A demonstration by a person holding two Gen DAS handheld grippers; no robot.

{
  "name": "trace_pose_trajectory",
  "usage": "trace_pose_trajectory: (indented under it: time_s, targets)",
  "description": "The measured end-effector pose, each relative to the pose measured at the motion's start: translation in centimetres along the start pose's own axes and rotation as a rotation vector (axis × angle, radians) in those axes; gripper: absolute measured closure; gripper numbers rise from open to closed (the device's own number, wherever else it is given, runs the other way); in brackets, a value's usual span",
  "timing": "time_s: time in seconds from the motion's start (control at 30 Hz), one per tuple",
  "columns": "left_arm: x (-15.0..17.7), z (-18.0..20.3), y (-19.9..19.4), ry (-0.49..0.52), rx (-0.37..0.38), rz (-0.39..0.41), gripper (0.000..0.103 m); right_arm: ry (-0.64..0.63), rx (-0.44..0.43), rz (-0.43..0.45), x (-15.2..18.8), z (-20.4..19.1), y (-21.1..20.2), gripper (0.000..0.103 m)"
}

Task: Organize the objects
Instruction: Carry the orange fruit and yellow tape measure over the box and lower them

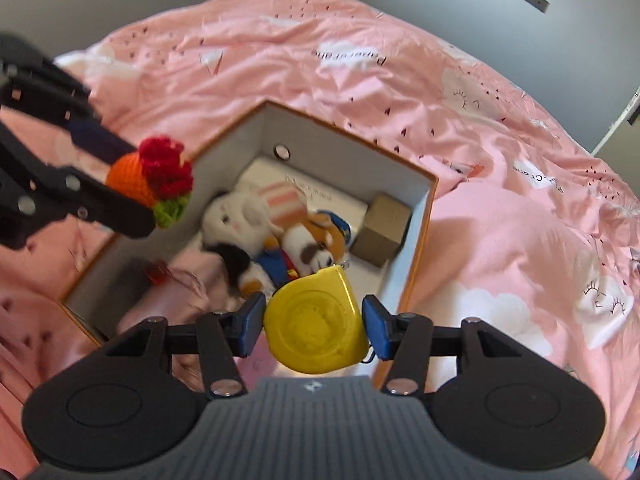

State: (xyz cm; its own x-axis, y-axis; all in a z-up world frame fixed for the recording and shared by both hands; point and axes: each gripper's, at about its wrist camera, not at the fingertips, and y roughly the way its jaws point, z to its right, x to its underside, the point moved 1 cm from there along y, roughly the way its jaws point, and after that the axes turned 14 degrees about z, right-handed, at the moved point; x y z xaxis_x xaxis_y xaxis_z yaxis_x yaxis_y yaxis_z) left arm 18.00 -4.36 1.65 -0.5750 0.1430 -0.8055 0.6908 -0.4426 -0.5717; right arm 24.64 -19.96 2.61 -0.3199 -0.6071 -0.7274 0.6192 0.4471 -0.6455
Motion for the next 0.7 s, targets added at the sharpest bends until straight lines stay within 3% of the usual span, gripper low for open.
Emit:
trace_pose_trajectory:
  time_s: [0.27, 0.53, 0.7]
  targets:
    - [-0.8, 0.1, 4.8, 0.065, 0.016, -0.085, 0.057, -0.172, -0.103, -0.049, 0.9, 0.5, 4.6, 0.048]
    - [-1.5, -1.1, 8.5, 0.084, 0.002, -0.117, 0.057, -0.384, -0.208, -0.182, 0.9, 0.9, 10.2, 0.048]
    - [-1.2, -1.4, 10.0, 0.091, 0.008, -0.141, 0.057, -0.49, -0.212, -0.217, 1.3, 0.8, 12.3, 0.048]
